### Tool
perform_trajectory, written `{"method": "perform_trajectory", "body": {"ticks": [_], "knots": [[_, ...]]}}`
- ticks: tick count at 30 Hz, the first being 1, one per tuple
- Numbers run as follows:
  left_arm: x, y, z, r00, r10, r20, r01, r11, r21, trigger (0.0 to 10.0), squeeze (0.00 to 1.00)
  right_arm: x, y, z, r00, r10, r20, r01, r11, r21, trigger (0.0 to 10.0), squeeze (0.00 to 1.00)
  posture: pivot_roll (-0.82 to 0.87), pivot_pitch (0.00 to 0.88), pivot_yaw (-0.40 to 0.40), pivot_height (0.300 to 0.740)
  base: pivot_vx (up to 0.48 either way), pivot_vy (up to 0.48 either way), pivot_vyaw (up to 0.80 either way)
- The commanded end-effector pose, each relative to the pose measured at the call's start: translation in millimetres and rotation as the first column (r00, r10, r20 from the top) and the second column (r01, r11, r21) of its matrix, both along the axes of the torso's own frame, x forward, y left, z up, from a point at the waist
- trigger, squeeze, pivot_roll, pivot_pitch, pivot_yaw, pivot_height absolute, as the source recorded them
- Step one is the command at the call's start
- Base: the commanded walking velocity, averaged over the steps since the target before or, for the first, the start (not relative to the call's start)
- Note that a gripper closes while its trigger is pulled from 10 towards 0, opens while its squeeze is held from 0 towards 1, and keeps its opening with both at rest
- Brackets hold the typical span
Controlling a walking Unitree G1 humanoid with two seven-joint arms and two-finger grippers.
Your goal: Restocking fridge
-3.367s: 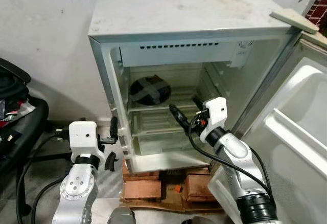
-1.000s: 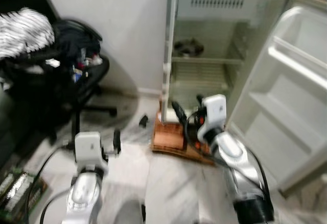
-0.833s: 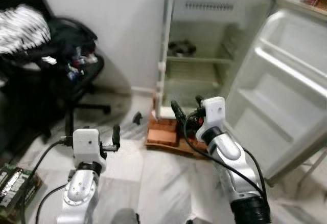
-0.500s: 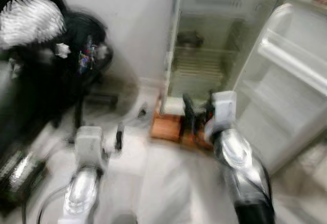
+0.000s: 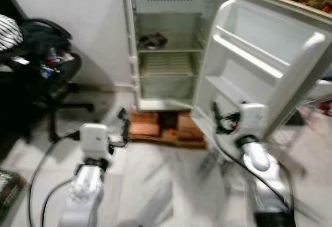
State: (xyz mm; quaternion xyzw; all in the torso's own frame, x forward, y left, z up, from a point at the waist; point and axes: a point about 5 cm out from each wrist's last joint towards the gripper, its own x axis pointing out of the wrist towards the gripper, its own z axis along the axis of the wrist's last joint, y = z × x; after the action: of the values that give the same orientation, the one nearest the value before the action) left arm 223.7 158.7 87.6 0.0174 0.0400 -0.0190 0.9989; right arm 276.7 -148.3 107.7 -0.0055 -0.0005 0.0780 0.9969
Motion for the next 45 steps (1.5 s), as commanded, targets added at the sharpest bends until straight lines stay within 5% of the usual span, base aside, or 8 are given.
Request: {"method": "perform_trajectory", "body": {"ticks": [1,15,18,25,27,45], "knots": [[2.0,-7.1,2,0.999,-0.031,0.011,0.031,1.000,-0.006,10.0,0.00,1.7,-8.9,4,1.000,-0.010,0.012,0.011,1.000,-0.017,10.0,0.00,0.07,0.045,-0.003,0.740,0.315,-0.360,0.00],[-5.0,-9.7,-7,0.999,-0.023,-0.037,0.024,0.999,0.022,10.0,0.00,12.9,-1.9,6,0.999,0.033,0.019,-0.033,0.999,-0.019,10.0,0.00,0.09,0.050,-0.023,0.740,0.225,-0.378,0.00],[-7.3,-14.0,-11,0.997,-0.041,-0.060,0.040,0.999,-0.021,10.0,0.00,12.1,-2.6,5,0.999,0.033,0.017,-0.033,0.999,-0.019,10.0,0.00,0.09,0.054,-0.023,0.740,0.000,-0.156,0.00],[-9.3,-15.8,-8,0.997,-0.056,-0.054,0.055,0.998,-0.021,10.0,0.00,0.6,-5.9,-1,0.998,0.059,-0.011,-0.059,0.998,-0.015,10.0,0.00,0.09,0.059,-0.025,0.740,0.000,0.000,0.00],[-10.7,-15.6,-9,0.997,-0.053,-0.062,0.052,0.998,-0.019,10.0,0.00,-15.4,-0.8,-8,0.977,0.203,-0.061,-0.202,0.979,0.024,10.0,0.00,0.09,0.062,-0.025,0.740,0.000,0.000,0.00],[-10.7,-15.6,-9,0.997,-0.053,-0.062,0.052,0.998,-0.019,10.0,0.00,-15.4,-0.8,-8,0.977,0.203,-0.061,-0.202,0.979,0.024,10.0,0.00,0.09,0.062,-0.025,0.740,0.000,0.000,0.00]]}}
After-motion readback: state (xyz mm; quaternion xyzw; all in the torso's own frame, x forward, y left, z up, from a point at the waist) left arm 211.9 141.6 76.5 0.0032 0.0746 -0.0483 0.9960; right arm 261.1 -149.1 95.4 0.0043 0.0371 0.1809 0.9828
